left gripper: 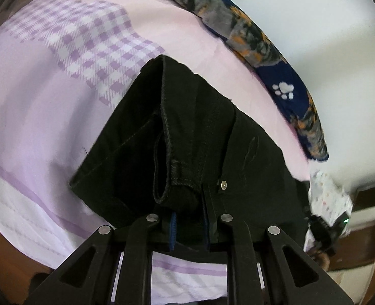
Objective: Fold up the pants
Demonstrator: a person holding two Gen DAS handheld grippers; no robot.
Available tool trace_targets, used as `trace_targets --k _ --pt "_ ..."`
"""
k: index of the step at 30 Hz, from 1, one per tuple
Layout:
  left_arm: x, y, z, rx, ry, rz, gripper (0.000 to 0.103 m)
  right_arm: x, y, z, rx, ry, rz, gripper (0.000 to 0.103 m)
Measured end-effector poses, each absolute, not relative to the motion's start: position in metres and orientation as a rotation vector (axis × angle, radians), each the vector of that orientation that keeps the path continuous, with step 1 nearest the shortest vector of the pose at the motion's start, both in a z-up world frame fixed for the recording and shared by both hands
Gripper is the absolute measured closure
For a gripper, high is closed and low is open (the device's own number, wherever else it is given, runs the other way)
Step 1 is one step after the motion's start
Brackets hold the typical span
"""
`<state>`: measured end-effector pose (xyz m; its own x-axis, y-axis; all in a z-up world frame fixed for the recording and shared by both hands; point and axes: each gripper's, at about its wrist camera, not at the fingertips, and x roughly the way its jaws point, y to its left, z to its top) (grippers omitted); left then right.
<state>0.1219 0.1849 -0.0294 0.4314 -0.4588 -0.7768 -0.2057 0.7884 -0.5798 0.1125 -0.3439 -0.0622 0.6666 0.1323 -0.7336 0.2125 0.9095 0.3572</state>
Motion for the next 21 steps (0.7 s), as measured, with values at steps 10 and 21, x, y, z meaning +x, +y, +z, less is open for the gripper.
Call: trace_targets --k 10,21 --pt "0.122 0.196 -0.026 -0.473 1.228 -0.265 0.087 0.038 -0.309 -0.035 0.327 0.874 -0.08 0.099" --pt "0.113 0.2 -0.04 -0.367 1.245 -0.275 0.087 0.019 -0.3 -0.089 0.339 1.032 -0.095 0.099"
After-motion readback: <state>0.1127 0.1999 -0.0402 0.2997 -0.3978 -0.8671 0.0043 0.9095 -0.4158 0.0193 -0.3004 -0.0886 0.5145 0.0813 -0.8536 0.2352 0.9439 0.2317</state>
